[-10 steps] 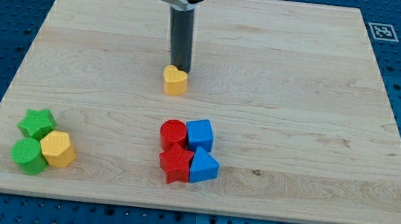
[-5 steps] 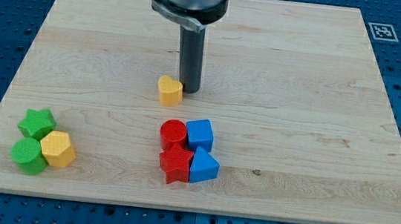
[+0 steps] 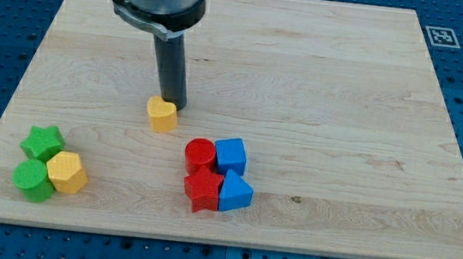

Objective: Place the yellow heart to the left side of the red circle

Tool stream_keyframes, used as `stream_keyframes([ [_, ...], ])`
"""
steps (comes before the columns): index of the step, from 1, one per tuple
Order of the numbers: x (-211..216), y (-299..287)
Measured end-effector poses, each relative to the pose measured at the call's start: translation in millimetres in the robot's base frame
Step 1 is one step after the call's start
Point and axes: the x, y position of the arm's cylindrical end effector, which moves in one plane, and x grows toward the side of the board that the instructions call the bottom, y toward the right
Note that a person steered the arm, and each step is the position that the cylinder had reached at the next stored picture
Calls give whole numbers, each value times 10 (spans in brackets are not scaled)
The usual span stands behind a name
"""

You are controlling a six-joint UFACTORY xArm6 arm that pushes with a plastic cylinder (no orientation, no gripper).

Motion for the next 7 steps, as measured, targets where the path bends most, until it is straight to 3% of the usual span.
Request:
stream_keyframes([
  [2,72,-138],
  [4,60,346],
  [5,328,193],
  [7,358,-109],
])
